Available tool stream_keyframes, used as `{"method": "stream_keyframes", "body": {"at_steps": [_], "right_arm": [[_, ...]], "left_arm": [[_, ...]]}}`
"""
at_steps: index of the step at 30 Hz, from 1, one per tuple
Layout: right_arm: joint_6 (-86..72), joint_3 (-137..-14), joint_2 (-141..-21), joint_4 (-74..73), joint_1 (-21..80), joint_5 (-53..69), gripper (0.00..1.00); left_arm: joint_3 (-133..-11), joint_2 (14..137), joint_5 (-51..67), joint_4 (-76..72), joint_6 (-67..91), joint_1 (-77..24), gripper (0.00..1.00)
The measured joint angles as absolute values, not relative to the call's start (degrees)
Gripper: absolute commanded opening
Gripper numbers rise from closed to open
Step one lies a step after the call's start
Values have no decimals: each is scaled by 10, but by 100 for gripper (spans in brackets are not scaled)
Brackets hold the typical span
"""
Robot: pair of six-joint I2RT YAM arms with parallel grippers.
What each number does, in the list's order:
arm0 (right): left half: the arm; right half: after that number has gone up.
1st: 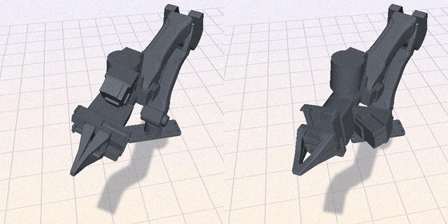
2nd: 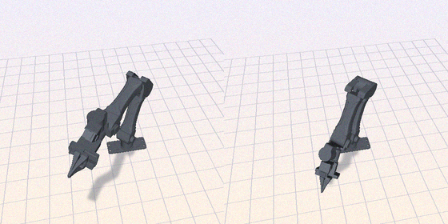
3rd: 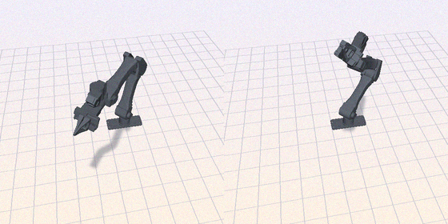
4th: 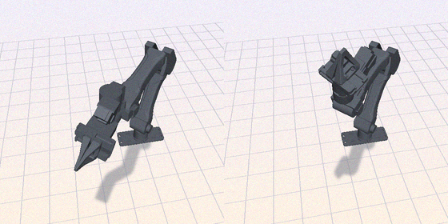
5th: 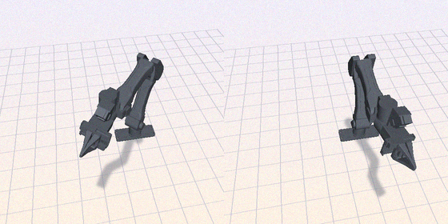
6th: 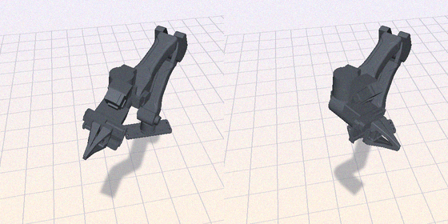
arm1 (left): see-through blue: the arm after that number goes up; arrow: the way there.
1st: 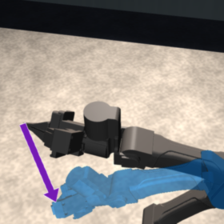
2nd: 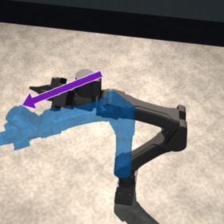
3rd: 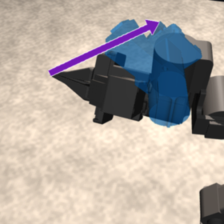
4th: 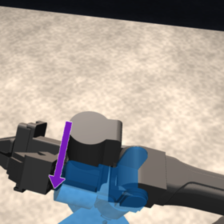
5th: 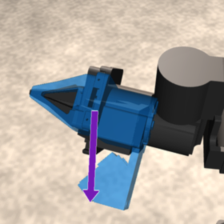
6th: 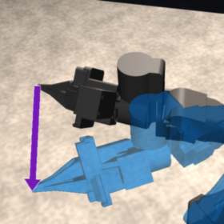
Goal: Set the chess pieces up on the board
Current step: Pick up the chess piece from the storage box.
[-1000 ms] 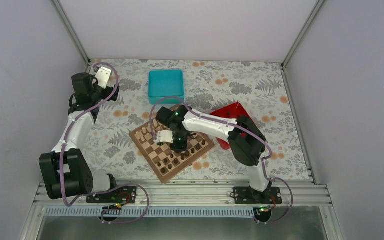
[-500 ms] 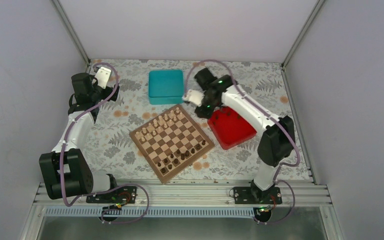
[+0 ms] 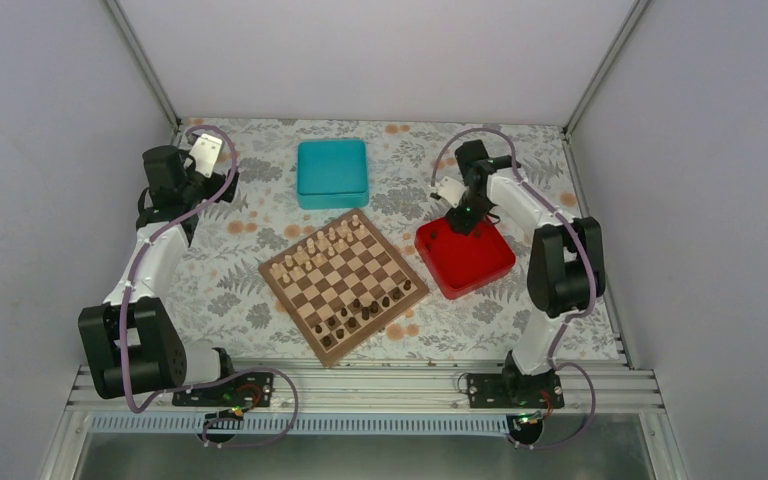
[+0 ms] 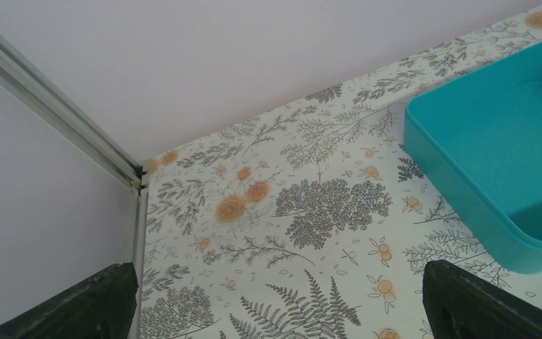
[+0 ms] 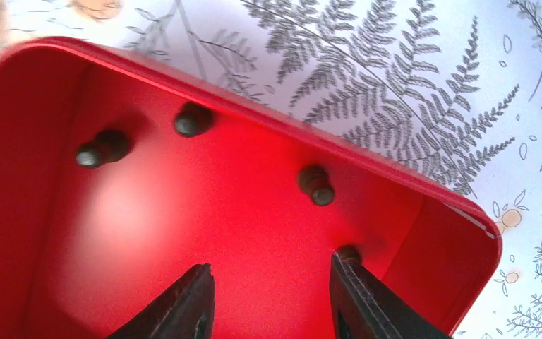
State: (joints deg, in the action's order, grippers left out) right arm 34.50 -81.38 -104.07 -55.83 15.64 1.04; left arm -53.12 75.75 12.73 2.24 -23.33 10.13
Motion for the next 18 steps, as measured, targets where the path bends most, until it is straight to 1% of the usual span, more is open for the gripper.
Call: {"method": "stream_keyframes", "body": {"at_steps": [8,18], "right_arm": [[352,-807,-1081,-516,118,12,44],[361,-811,-1110,-481,107,39,44]], "left_arm": [[-531,756,127,22,-234,101,100],[-531,756,127,22,-234,101,100]]}}
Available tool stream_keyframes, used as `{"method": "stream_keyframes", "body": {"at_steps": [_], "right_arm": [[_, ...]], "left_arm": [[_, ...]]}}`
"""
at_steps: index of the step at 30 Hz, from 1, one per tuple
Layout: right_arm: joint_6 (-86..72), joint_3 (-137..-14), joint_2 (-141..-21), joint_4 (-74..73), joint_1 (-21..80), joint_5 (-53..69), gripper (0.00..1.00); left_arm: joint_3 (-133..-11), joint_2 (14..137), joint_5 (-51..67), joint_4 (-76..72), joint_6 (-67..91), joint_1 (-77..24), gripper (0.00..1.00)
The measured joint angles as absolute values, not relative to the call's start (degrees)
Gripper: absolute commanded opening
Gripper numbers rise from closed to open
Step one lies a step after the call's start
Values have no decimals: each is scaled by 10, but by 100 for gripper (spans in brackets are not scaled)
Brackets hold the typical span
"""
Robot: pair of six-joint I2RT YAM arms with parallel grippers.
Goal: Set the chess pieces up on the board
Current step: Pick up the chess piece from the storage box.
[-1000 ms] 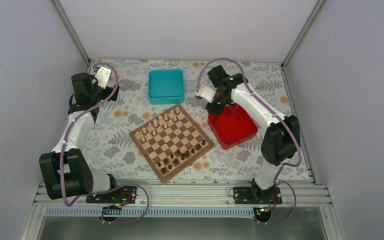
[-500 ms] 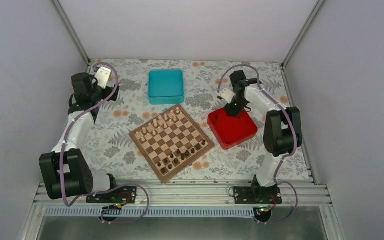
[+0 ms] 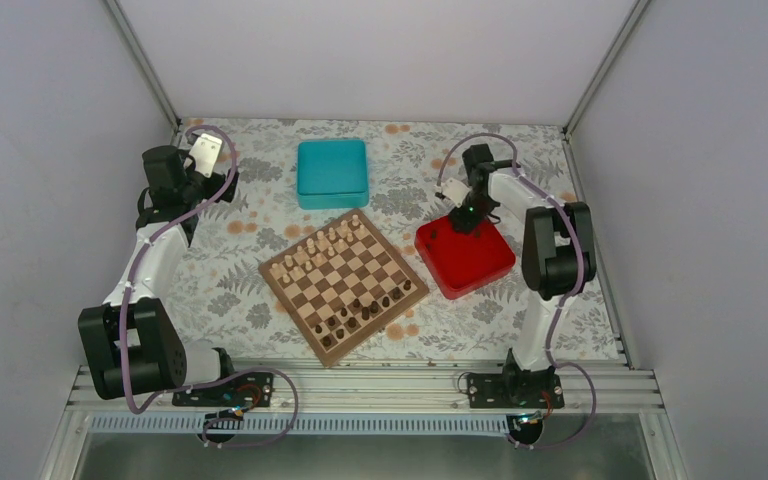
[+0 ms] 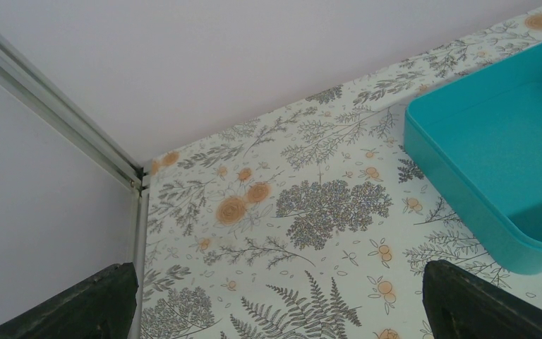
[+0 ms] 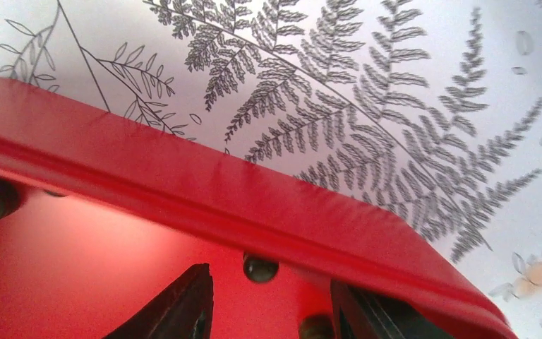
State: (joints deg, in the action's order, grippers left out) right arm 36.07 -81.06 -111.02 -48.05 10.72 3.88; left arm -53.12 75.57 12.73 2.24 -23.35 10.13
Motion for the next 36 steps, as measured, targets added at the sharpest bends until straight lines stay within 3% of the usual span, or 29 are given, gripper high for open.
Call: {"method": "stream_keyframes", "body": {"at_steps": [12,26,36], "right_arm": [[366,-811,-1136,-473,107,60,41],[369,-814,-1136,-459,107,78,6],[370,-814,-1094,-491,112,76,4]], "left_arm": [[-531,756,127,22,-234,101,100],[-531,756,127,22,-234,101,100],[-531,756,127,22,-234,101,100]]}}
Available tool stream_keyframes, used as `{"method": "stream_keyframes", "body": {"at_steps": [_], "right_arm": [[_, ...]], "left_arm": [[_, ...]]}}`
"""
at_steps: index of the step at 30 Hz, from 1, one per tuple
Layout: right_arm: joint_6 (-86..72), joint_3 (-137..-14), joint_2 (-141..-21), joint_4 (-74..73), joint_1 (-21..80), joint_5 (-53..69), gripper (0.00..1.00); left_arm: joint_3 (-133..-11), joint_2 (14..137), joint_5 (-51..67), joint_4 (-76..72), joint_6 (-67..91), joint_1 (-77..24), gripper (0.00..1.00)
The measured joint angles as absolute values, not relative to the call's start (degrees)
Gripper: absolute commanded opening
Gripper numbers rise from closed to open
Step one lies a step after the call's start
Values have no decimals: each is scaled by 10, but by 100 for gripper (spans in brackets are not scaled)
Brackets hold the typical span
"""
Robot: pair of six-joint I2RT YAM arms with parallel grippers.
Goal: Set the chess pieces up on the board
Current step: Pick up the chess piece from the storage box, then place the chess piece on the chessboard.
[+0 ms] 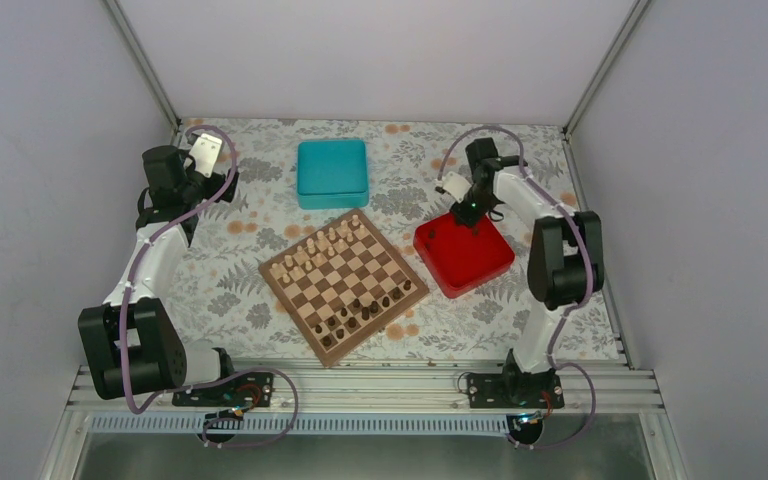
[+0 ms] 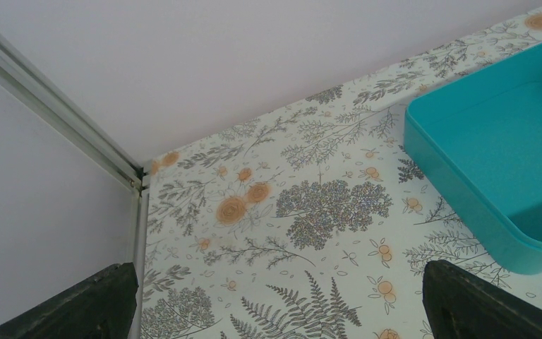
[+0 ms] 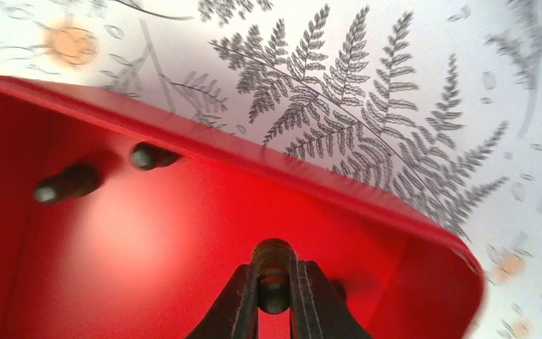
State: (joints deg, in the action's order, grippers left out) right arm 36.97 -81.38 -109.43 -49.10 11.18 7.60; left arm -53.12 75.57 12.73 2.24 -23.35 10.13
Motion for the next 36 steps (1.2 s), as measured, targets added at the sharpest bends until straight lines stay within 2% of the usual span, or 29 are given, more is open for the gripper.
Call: {"method": "stream_keyframes", "body": {"at_steps": [6,19,36], "right_arm": [[363,-844,-1009,-542,167,66,5],[324,-873,-977,-583,439,90,7],[317,-826,-1046,-576,519,119,8]], "left_arm": [[-531,756,128,22,-234,101,100],[-531,756,128,23,-234,102,100],[-531,754,127,22,-234,102,100]]}}
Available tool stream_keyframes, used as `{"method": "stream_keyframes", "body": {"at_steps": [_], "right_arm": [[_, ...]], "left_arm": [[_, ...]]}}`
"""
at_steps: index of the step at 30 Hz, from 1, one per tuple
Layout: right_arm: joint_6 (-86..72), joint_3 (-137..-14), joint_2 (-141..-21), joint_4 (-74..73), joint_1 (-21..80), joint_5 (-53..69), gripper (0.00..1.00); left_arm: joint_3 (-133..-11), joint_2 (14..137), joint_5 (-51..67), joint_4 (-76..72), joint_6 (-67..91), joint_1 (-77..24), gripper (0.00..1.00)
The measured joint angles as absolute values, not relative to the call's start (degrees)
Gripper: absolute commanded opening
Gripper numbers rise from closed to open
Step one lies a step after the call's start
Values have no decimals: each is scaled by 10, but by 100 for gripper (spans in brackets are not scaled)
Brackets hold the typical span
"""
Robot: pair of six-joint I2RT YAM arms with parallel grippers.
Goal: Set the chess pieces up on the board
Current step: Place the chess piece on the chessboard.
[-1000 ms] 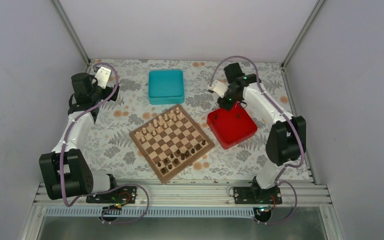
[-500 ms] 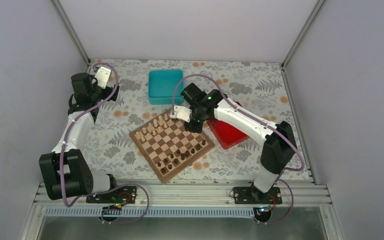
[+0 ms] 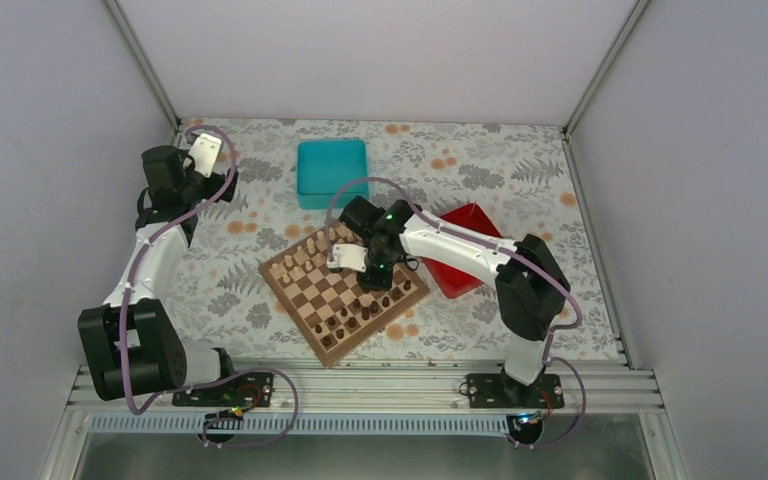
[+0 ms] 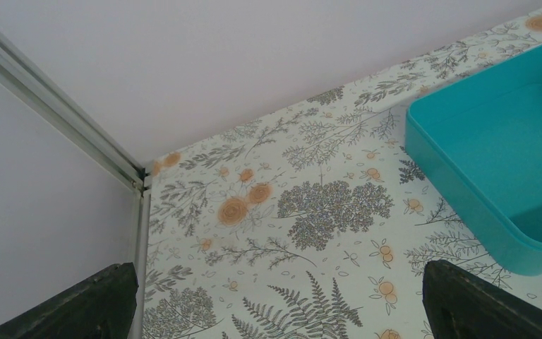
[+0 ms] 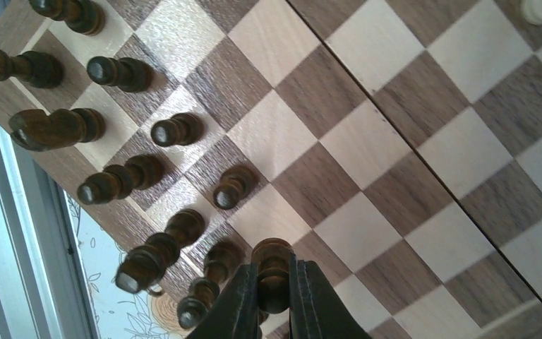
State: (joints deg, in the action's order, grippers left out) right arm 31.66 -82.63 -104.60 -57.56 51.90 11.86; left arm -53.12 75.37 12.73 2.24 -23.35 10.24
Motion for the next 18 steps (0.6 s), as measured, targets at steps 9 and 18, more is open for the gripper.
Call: {"method": "stream_keyframes", "body": {"at_steps": [9,18], "right_arm": [[317,-821,-1073,-571,533,119,8],[317,-811,-1084,-567,533,119,9]], "left_arm": [[-531,754,127,22,-234,102,100],[-531,754,127,22,-234,102,100]]}}
